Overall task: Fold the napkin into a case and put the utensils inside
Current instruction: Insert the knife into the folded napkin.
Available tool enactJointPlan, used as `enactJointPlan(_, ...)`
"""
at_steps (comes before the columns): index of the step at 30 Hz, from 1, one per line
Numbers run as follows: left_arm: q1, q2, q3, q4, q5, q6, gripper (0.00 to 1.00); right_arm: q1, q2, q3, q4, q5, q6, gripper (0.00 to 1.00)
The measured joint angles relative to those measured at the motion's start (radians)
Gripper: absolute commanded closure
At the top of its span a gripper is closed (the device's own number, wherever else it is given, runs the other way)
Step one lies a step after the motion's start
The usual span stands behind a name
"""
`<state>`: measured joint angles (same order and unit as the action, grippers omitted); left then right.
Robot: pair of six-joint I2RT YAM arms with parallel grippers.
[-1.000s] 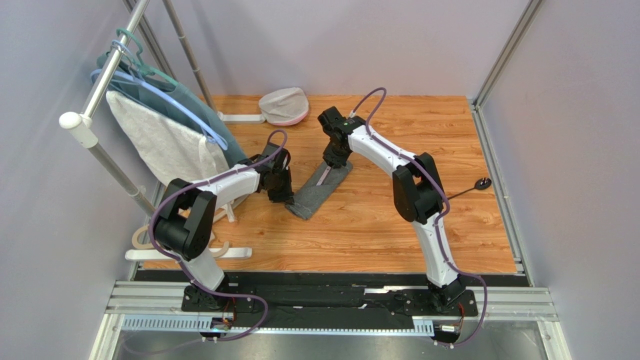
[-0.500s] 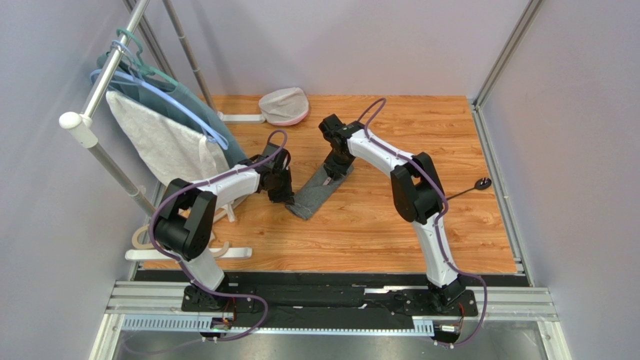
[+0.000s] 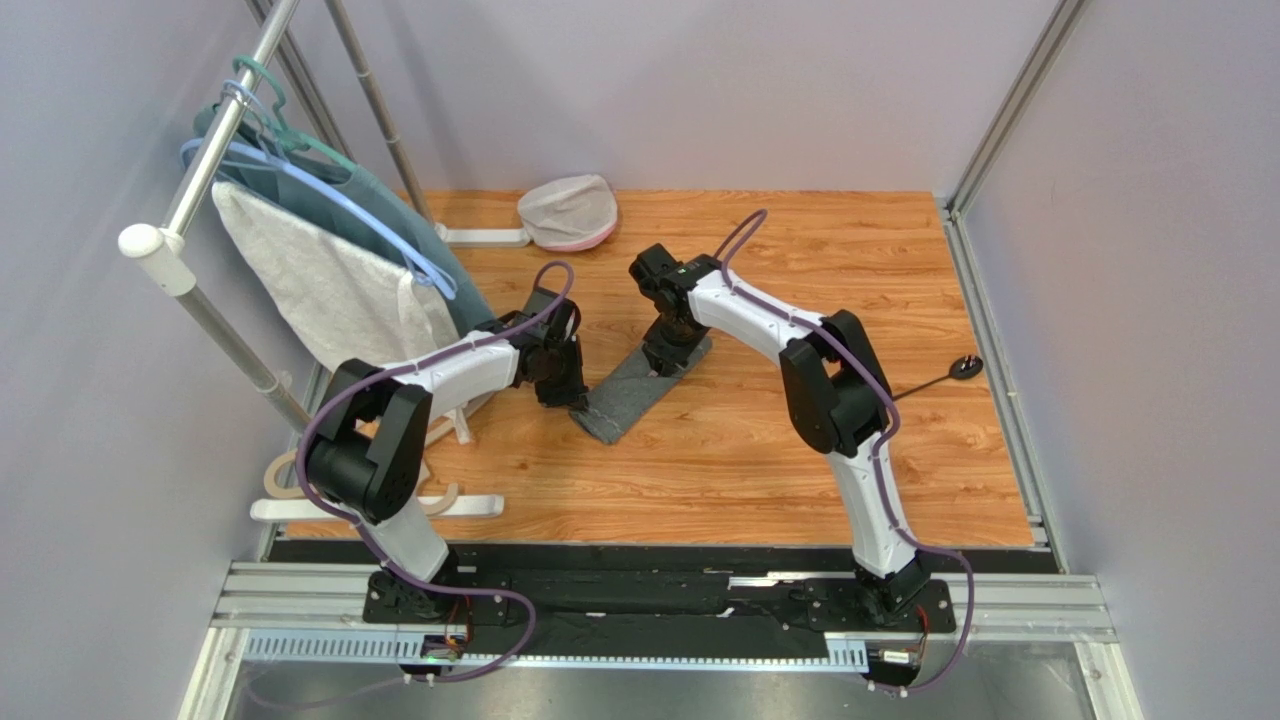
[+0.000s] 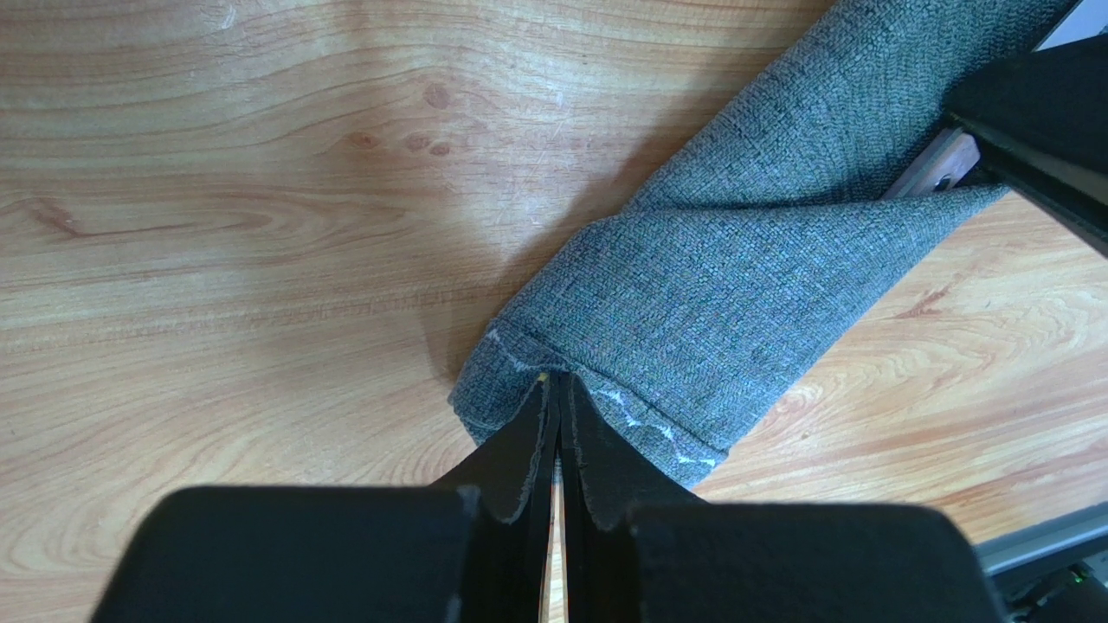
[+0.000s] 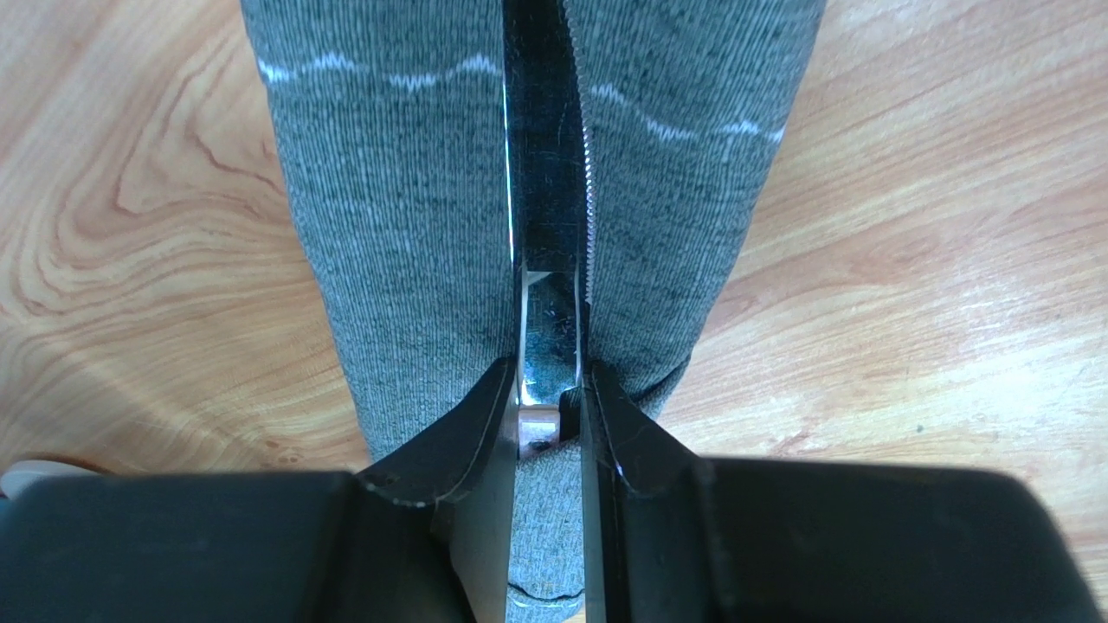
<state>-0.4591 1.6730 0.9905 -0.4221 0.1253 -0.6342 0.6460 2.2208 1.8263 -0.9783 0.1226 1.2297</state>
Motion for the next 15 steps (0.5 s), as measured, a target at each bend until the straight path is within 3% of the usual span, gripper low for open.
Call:
enactJointPlan(2, -0.001, -0.001, 0.000, 0.000, 0.000, 0.000, 0.90, 0.007, 0.000, 0.002, -0.004, 0.004, -0.004, 0.88)
enactJointPlan(4, -0.002, -0.005, 0.000, 0.000, 0.000, 0.002, 0.87, 0.012, 0.000, 0.006, -0.008, 0.008, -0.021, 0.77)
enactJointPlan(5, -0.002, -0.010, -0.001, -0.002, 0.000, 0.004, 0.82, 0.012, 0.000, 0.008, -0.008, 0.008, -0.035, 0.63)
enactJointPlan(8, -0.006, -0.043, -0.001, -0.013, 0.000, 0.012, 0.77, 0.012, -0.013, 0.005, -0.010, 0.015, -0.098, 0.33)
enactJointPlan(9, -0.008, -0.058, 0.000, -0.018, 0.000, 0.013, 0.76, 0.012, -0.024, -0.005, -0.005, 0.022, -0.119, 0.32)
enactJointPlan(10, -0.011, -0.076, 0.000, -0.023, 0.000, 0.014, 0.76, 0.012, -0.045, -0.027, 0.007, 0.029, -0.146, 0.22)
enactJointPlan(13, -0.019, -0.114, 0.014, -0.040, 0.015, 0.017, 0.76, 0.005, -0.135, -0.108, 0.031, 0.056, -0.261, 0.16)
enactJointPlan(15, -0.027, -0.122, 0.026, -0.040, 0.032, 0.020, 0.81, -0.009, -0.199, -0.149, 0.062, 0.068, -0.370, 0.19)
